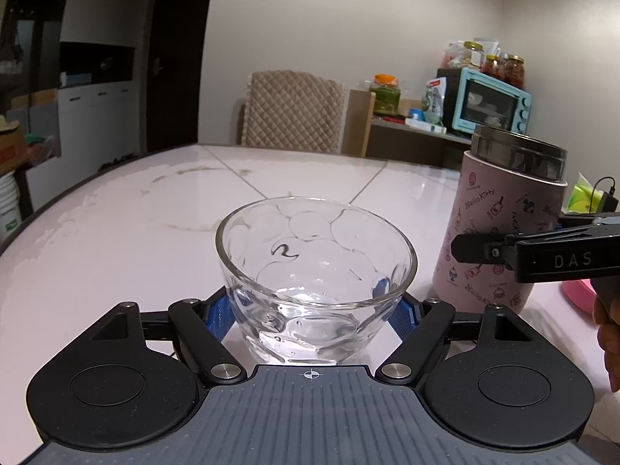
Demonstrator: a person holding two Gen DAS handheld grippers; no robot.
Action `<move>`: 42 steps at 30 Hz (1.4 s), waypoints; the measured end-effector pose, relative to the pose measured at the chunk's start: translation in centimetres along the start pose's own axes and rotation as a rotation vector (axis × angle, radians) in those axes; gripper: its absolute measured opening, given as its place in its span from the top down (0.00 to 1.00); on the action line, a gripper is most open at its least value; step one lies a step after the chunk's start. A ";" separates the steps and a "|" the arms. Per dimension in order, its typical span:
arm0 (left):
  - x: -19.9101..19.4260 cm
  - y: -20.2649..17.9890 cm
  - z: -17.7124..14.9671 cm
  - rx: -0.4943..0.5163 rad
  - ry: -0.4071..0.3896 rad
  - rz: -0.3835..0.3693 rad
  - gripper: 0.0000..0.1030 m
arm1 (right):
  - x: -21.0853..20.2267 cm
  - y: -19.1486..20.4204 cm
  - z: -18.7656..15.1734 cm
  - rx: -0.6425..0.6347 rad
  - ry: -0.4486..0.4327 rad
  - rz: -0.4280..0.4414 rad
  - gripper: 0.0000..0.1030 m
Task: Unscrew bottle cap and pour
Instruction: 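Lower the pink jar with the right gripper while the left lowers the glass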
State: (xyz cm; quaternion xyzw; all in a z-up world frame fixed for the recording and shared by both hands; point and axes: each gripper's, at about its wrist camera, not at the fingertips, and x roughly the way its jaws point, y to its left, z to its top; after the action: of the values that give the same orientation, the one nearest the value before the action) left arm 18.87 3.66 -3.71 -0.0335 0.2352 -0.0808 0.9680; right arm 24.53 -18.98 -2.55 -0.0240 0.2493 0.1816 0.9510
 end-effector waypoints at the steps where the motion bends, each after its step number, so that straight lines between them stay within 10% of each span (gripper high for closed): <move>1: 0.0 0.0 0.0 -0.001 0.000 0.001 0.21 | 0.0 0.0 0.0 0.000 0.001 0.001 0.14; 42: 0.4 -0.4 -0.1 -0.016 0.018 0.038 0.22 | -0.1 0.5 -1.9 0.039 0.002 -0.020 0.14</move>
State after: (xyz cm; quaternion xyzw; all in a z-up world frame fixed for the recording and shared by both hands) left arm 19.12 3.24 -3.93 -0.0360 0.2450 -0.0609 0.9669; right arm 23.38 -18.79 -4.16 -0.0079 0.2535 0.1671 0.9527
